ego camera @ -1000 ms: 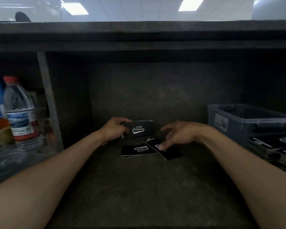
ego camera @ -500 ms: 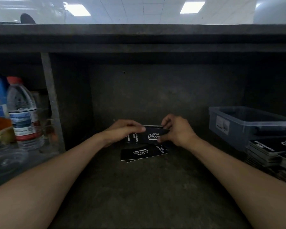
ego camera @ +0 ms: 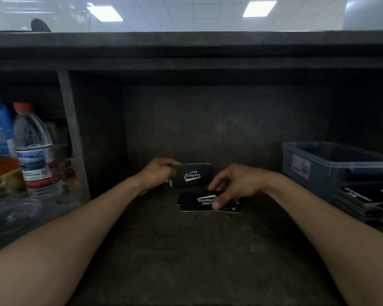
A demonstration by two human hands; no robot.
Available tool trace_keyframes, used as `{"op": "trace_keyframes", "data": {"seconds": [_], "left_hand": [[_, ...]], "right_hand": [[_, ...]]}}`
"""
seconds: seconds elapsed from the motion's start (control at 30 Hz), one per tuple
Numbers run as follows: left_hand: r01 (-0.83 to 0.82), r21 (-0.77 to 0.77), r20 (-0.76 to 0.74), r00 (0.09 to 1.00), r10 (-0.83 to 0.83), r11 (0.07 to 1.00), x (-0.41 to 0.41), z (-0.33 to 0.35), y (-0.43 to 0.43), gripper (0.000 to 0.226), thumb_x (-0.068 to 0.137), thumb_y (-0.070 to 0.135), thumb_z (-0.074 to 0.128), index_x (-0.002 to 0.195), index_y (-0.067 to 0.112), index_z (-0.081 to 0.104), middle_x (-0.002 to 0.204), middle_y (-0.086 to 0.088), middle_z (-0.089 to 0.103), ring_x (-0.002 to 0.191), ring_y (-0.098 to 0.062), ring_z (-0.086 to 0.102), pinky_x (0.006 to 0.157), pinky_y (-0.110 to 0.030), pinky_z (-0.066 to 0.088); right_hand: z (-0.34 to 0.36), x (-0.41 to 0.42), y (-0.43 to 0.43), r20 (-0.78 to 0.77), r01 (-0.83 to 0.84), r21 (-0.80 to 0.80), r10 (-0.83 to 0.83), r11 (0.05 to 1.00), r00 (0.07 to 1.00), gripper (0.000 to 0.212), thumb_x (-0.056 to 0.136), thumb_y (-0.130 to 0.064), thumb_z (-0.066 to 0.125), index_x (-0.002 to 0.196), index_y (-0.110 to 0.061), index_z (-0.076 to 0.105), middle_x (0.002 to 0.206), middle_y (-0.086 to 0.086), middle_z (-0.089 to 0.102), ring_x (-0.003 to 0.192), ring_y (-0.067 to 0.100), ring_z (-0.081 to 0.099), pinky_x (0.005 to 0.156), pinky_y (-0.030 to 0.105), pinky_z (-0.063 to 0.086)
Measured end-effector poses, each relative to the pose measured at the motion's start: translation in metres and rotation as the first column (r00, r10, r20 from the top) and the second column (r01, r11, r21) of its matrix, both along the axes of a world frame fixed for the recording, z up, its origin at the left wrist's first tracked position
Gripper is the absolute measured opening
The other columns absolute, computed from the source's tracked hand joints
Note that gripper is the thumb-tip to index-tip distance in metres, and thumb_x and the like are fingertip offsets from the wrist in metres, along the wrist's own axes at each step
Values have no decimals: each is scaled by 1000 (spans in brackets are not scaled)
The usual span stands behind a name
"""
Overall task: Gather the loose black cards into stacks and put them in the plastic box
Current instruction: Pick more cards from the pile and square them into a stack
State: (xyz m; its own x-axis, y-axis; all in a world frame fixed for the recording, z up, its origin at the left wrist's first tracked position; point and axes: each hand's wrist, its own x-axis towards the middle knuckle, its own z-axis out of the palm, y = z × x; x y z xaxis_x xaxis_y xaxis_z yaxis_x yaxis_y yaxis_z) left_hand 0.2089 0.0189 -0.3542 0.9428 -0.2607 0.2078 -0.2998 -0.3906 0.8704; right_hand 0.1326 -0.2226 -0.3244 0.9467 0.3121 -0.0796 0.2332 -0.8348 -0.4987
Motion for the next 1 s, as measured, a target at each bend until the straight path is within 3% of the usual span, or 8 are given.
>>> {"op": "trace_keyframes", "data": {"seconds": [0.17, 0.27, 0.37, 0.5, 0.63, 0.7, 0.8, 1.0], "left_hand": [[-11, -4, 25, 1000, 11, 1000, -3, 2, -4, 38, 84, -7, 52, 86, 24, 75, 77, 9, 74, 68, 0, 65, 59, -9, 51], [-2, -22, 21, 1000, 3, 1000, -7, 4, -5, 36, 87, -5, 51, 90, 21, 75, 79, 8, 74, 73, -4, 66, 61, -9, 52], [-2, -23, 11, 1000, 3, 1000, -8, 6, -4, 30, 92, 4, 51, 100, 18, 76, 89, 8, 75, 84, -7, 67, 68, -14, 53], [17, 10, -41, 999, -16, 1000, -10, 7, -6, 27, 94, 41, 57, 99, 24, 77, 99, 9, 77, 89, -4, 70, 82, -27, 48], [93, 87, -28, 995, -91, 992, -14, 7, -9, 60, 64, 82, 65, 108, 41, 72, 101, 25, 70, 94, 6, 63, 85, -19, 41], [92, 167, 34, 994, -99, 982, -13, 5, -9, 42, 63, 70, 77, 95, 43, 73, 93, 26, 72, 89, 9, 66, 70, -8, 44], [71, 188, 102, 991, -92, 979, -5, 1, -8, 27, 79, 26, 82, 99, 38, 68, 100, 17, 71, 100, -1, 66, 74, -9, 49], [1, 50, 67, 998, -5, 999, 3, -3, -2, 35, 81, 2, 74, 109, 22, 72, 106, -3, 75, 96, -14, 69, 83, -24, 55]], "right_hand": [[2, 1, -22, -41, 162, 111, -158, 981, 987, 18, 68, -27, 89, 84, -25, 80, 93, 0, 77, 97, 12, 64, 93, 32, 49], [6, 4, -27, -171, 249, 402, -195, 881, 966, 16, 71, -15, 85, 85, -21, 79, 91, 1, 77, 89, 15, 70, 74, 29, 56], [8, 10, -26, -289, 327, 691, -169, 645, 942, 40, 75, 1, 78, 109, -18, 67, 92, 4, 76, 72, 12, 72, 51, 24, 52], [-6, 19, -14, -275, 328, 849, -182, 414, 944, 87, 76, 18, 68, 136, -38, 41, 117, 13, 66, 78, 26, 75, 58, 33, 59], [-23, 18, 9, -148, 262, 873, -287, 411, 946, 65, 75, 12, 75, 123, -25, 49, 126, 13, 56, 92, 30, 71, 60, 34, 60], [-31, 20, 16, -6, 214, 842, -389, 494, 921, 54, 71, 5, 83, 105, -21, 49, 117, 13, 60, 91, 24, 68, 58, 32, 60], [-33, 21, 14, 287, 257, 469, -422, 845, 860, 66, 58, -20, 95, 105, -22, 48, 93, -1, 69, 85, 14, 65, 74, 30, 55], [-17, 15, -2, 37, 170, 143, -177, 975, 983, 77, 55, -35, 96, 122, -20, 63, 101, -9, 72, 90, 3, 66, 86, 24, 50]]}}
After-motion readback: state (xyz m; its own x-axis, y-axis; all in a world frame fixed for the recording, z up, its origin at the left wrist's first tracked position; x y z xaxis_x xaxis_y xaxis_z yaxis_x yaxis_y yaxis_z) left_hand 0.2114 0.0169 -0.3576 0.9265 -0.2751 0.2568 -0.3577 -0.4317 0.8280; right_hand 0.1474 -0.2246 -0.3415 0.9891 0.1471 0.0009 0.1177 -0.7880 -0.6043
